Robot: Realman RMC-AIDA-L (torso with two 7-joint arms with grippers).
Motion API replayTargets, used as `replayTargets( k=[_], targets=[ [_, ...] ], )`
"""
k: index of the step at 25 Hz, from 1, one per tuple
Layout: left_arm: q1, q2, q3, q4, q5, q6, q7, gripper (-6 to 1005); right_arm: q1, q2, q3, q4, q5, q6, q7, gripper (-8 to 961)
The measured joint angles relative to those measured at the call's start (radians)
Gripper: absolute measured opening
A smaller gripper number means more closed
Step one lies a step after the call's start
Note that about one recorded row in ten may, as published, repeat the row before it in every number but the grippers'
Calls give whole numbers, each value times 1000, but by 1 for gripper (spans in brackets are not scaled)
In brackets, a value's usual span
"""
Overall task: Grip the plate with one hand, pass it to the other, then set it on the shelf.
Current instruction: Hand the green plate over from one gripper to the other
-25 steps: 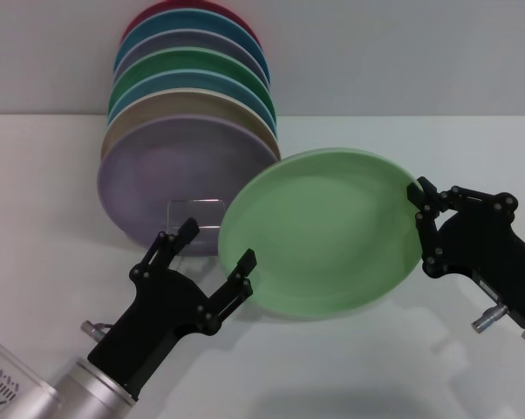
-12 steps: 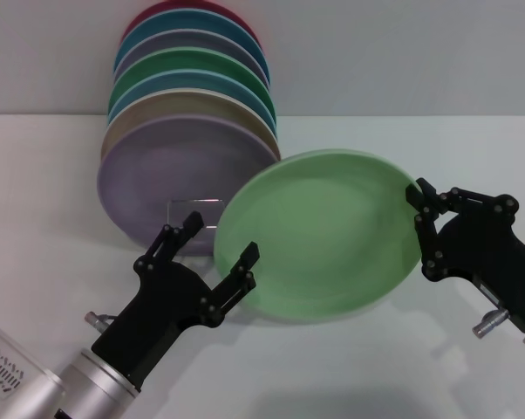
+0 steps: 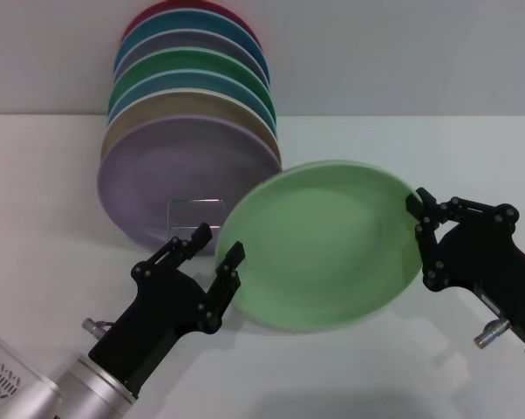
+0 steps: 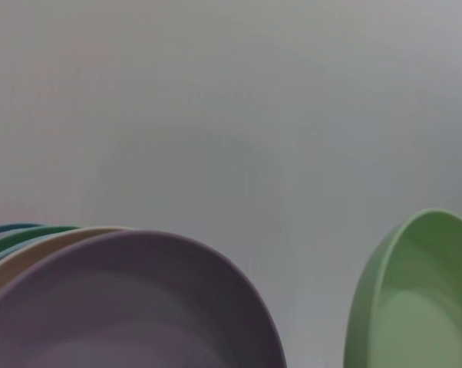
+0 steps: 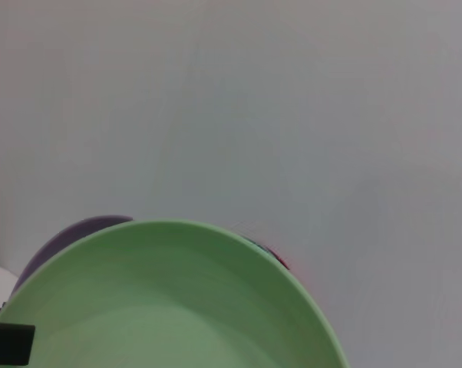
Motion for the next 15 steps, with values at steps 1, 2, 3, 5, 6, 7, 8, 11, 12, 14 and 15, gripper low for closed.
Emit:
replayTargets(
  k=[1, 2, 3, 5, 6, 7, 8, 11, 12, 14, 15],
  targets=[
    [1, 0, 2, 0, 0, 0, 0, 578, -1, 0, 0, 0, -3, 0, 0, 19],
    [2, 0, 4, 0, 0, 0, 0, 541, -2, 0, 0, 0, -5, 0, 0, 19],
    [3, -1, 8, 0, 0, 0, 0, 505, -4, 0, 0, 0, -6, 0, 0, 19],
    [5, -2, 10, 0, 0, 0, -1, 480, -6, 0, 0, 0, -8, 0, 0, 20],
    [5, -2, 10, 0, 0, 0, -1, 468, -6, 0, 0, 0, -8, 0, 0, 20],
    [5, -2, 12, 0, 0, 0, -1, 455, -6, 0, 0, 0, -10, 0, 0, 20],
    [6, -3, 17, 0, 0, -1, -1, 443, -9, 0, 0, 0, -15, 0, 0, 20],
    [6, -3, 20, 0, 0, -3, -1, 443, -10, 0, 0, 0, -17, 1, 0, 20],
    [6, -3, 20, 0, 0, -6, -1, 443, -10, 0, 0, 0, -18, 1, 0, 20],
    [4, -5, 20, -1, 0, -17, -1, 444, -11, 0, 1, -1, -19, 3, 0, 20],
    [4, -5, 20, -1, 0, -17, -1, 444, -11, 0, 2, -1, -20, 6, 0, 20]
  ],
)
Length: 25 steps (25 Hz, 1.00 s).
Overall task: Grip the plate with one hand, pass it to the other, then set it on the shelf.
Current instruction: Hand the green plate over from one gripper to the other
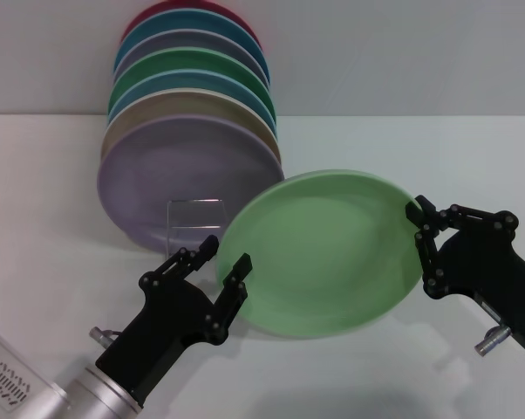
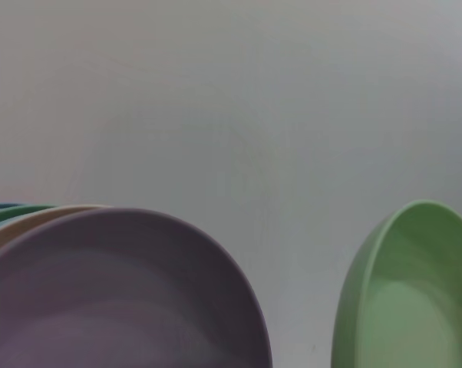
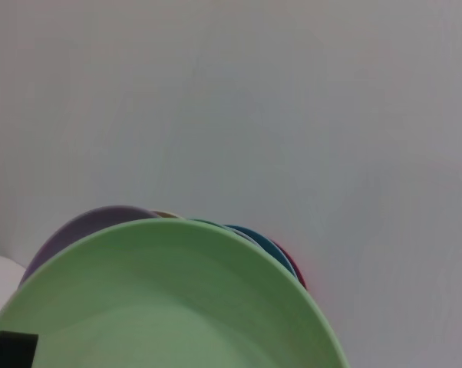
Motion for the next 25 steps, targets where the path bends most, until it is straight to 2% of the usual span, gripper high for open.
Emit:
replayTargets(
  k=[18, 23, 25],
  targets=[
    [0, 0, -8, -6, -3, -10, 0, 444, 0, 0, 6, -4, -12, 13, 0, 20],
    [-1, 0, -8, -7, -2, -17, 0, 274, 1, 0, 5, -5, -13, 17, 0, 19],
    [-1, 0, -8, -7, -2, -19, 0, 235, 1, 0, 5, -5, -13, 17, 0, 19]
  ],
)
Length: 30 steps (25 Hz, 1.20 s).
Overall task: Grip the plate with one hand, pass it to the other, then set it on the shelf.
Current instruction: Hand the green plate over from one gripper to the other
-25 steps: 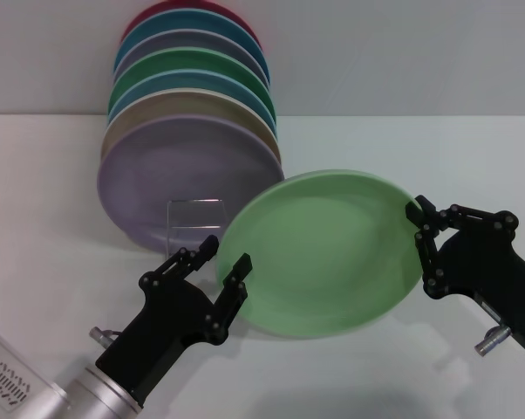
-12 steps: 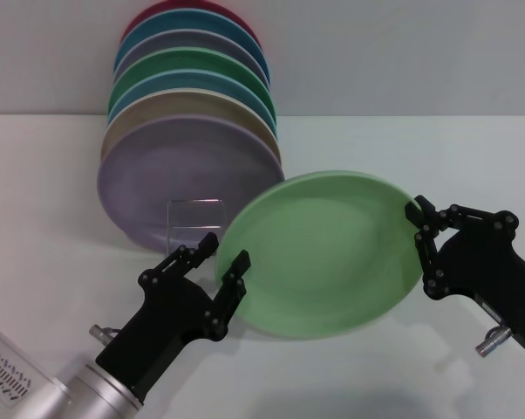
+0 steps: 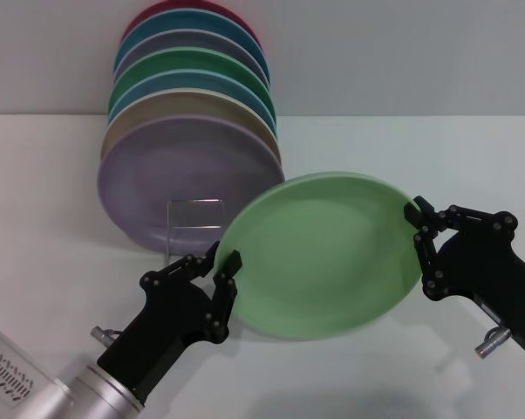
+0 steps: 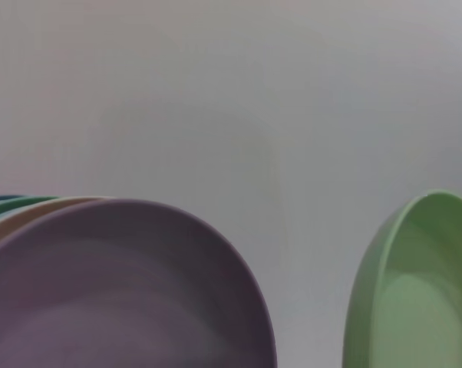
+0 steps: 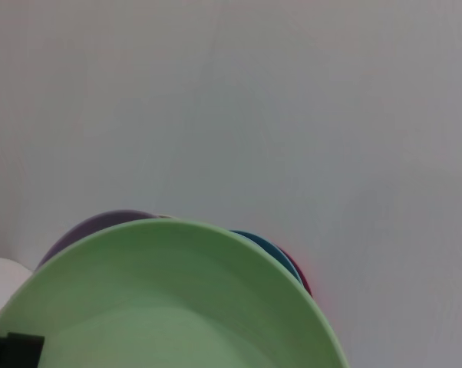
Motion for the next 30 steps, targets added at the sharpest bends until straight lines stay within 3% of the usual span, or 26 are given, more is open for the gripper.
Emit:
replayTargets(
  k=[3, 17, 23, 30],
  targets=[
    [-1, 0, 0, -1, 0, -2, 0, 176, 0, 0, -1, 0, 0, 1, 0, 20],
    [0, 3, 3, 0, -1, -2, -1, 162, -1, 0, -1, 0, -9, 1, 1, 20],
    [1, 3, 4, 0, -1, -2, -1, 73, -1, 0, -3, 0, -10, 0, 1, 19],
    [4, 3, 3, 0, -1, 1, -1, 74, -1, 0, -4, 0, -11, 0, 2, 19]
  ],
)
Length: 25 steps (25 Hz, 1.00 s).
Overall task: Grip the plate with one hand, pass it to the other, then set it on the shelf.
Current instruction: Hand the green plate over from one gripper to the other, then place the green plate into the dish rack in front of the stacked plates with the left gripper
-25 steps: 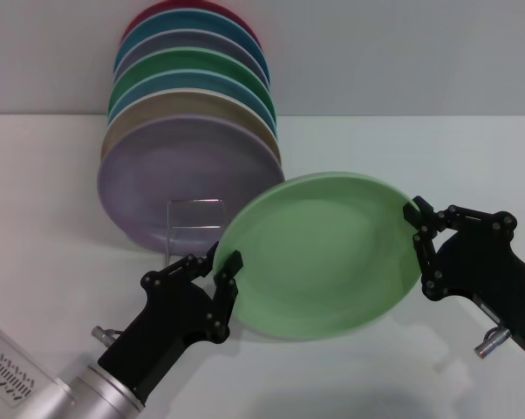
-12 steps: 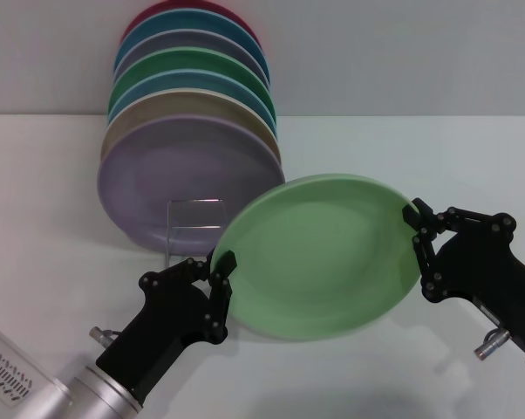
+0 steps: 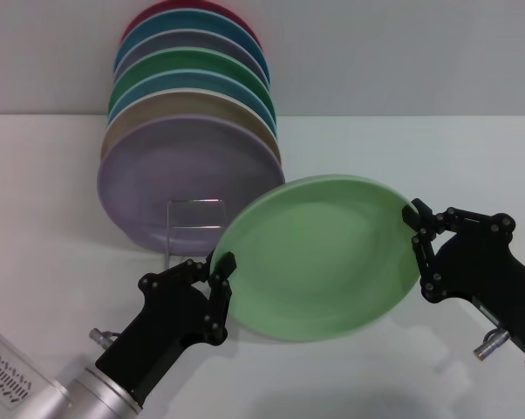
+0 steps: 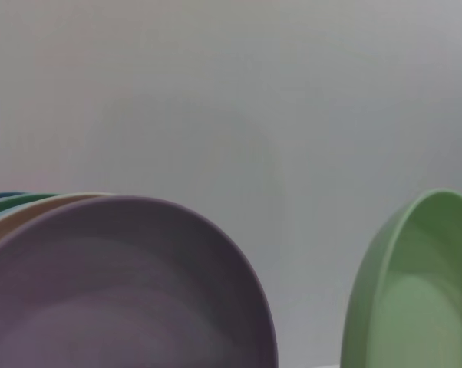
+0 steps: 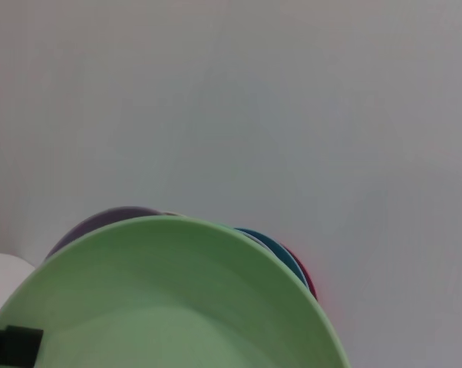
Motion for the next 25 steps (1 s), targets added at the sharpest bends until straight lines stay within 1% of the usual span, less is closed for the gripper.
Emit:
replayTargets(
  k=[6, 14, 17, 18, 19, 23, 25],
  targets=[
    [15, 0, -10, -2, -3, 5, 7, 73, -2, 0, 3, -3, -5, 29, 0, 24],
    [41, 0, -40, -6, -6, 16, 10, 72, -30, -2, 25, -7, -5, 107, 0, 140],
    [51, 1, -54, -6, -6, 35, 6, 72, -51, -6, 35, -12, -1, 171, 0, 183],
    [58, 3, -58, -6, -6, 60, 2, 69, -67, -7, 43, -25, 1, 242, 0, 198],
    [58, 3, -58, -6, -6, 60, 2, 67, -67, -7, 43, -25, 1, 242, 0, 219],
    [75, 7, -64, -4, -7, 143, -2, 58, -104, -9, 58, -51, 3, 376, 0, 305],
    [76, 7, -65, -3, -7, 156, -2, 57, -109, -8, 61, -51, 4, 382, 0, 305]
  ],
)
